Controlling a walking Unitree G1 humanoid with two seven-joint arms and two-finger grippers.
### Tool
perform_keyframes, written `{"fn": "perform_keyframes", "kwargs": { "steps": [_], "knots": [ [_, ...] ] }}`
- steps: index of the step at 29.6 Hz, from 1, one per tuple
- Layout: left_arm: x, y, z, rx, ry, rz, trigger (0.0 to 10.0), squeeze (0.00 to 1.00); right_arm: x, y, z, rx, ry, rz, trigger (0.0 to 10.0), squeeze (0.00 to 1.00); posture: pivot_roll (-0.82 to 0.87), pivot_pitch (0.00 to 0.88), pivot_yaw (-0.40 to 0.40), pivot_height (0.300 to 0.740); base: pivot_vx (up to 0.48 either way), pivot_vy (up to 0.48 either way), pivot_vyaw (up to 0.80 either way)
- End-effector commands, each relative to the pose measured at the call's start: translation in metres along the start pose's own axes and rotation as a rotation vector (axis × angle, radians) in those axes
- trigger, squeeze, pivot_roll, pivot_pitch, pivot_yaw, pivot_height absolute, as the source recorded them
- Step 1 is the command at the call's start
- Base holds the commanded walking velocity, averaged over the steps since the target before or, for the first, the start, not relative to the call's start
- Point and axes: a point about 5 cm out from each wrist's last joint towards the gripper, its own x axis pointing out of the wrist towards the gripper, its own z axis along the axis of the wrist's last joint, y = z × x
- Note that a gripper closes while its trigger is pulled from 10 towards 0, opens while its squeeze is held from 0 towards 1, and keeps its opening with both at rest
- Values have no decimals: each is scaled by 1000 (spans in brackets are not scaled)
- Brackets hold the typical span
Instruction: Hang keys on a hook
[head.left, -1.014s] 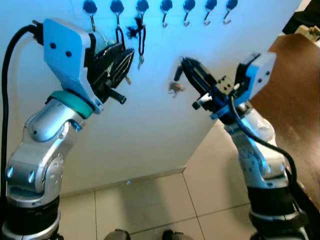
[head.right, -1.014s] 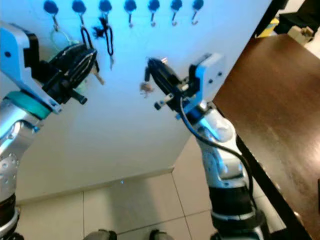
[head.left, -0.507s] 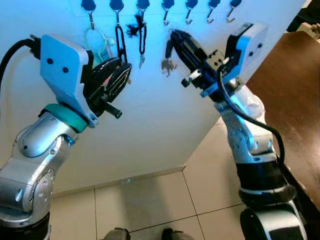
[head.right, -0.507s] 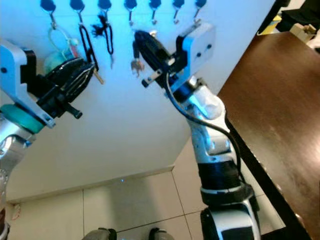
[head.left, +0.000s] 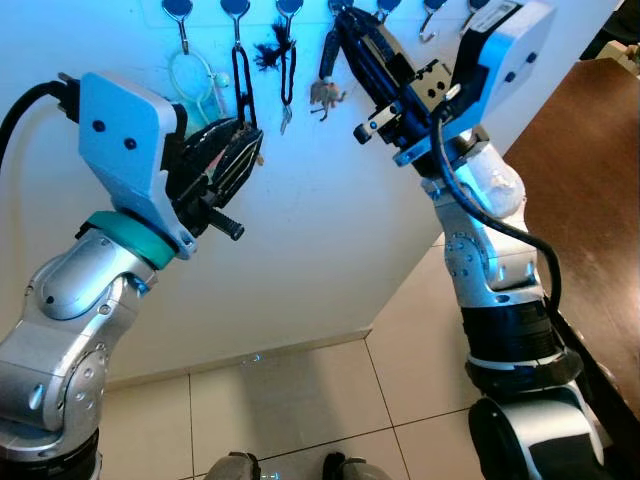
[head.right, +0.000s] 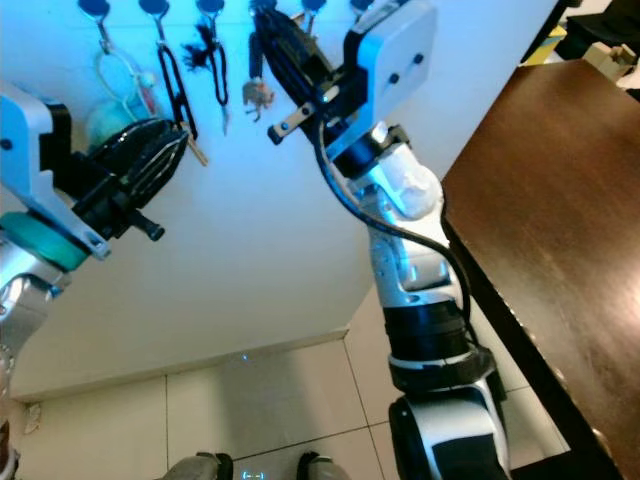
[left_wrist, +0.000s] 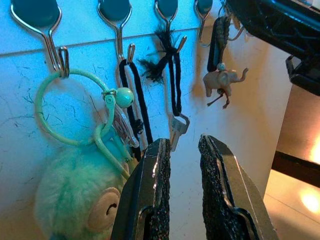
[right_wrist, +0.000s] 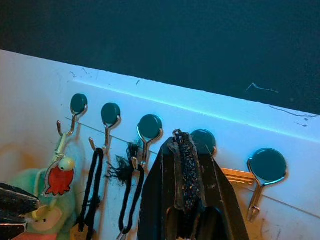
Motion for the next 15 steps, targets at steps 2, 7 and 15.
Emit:
{"fn": "perform_keyframes", "kwargs": {
  "steps": [2, 7, 15],
  "knots": [
    [0, -3, 1, -4, 3, -15, 10000, 0, 1, -1, 8, -29, -43, -29, 10000, 0, 128, 117, 12, 740, 0, 0, 0],
    [2, -4, 2, -6, 2, -22, 10000, 0, -2, -5, 8, -45, -43, -51, 10000, 0, 128, 114, 16, 740, 0, 0, 0],
    [2, -4, 2, -5, 1, -19, 10000, 0, 1, -6, 9, -49, -56, -50, 10000, 0, 130, 114, 15, 740, 0, 0, 0]
  ]
}}
